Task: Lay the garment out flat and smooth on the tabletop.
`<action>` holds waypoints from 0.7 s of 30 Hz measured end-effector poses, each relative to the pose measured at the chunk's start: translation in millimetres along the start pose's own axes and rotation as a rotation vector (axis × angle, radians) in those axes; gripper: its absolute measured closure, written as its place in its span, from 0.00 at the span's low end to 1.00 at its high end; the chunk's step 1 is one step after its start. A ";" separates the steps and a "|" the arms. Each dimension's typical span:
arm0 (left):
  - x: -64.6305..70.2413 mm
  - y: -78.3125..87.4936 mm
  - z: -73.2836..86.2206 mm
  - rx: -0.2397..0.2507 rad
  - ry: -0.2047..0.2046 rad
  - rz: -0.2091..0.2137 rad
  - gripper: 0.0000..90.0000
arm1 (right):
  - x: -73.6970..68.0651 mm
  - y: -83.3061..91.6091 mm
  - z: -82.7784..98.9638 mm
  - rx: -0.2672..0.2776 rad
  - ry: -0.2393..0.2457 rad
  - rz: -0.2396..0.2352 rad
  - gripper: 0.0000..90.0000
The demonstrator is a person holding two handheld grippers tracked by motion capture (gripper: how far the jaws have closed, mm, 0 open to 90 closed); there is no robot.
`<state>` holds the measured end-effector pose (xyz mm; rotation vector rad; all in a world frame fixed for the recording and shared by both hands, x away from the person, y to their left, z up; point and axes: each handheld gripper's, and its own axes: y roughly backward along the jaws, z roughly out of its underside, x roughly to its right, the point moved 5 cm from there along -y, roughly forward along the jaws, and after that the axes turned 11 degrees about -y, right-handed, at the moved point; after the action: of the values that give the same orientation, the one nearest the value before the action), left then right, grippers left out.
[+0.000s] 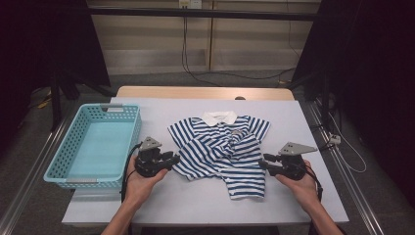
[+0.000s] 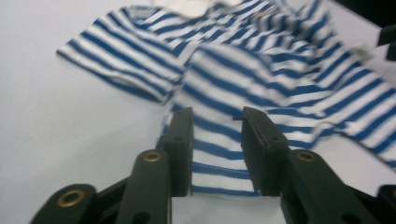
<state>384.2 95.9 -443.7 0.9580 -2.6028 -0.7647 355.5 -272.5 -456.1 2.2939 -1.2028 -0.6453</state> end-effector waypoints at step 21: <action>59.9 -36.5 17.1 -0.166 -0.255 0.186 0.71 | -96.1 -20.9 36.8 -0.203 0.214 -0.269 0.76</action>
<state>351.5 39.4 -474.5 0.5949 -2.7364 -1.0936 297.9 -187.8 -479.3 2.2998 -0.7043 -0.5677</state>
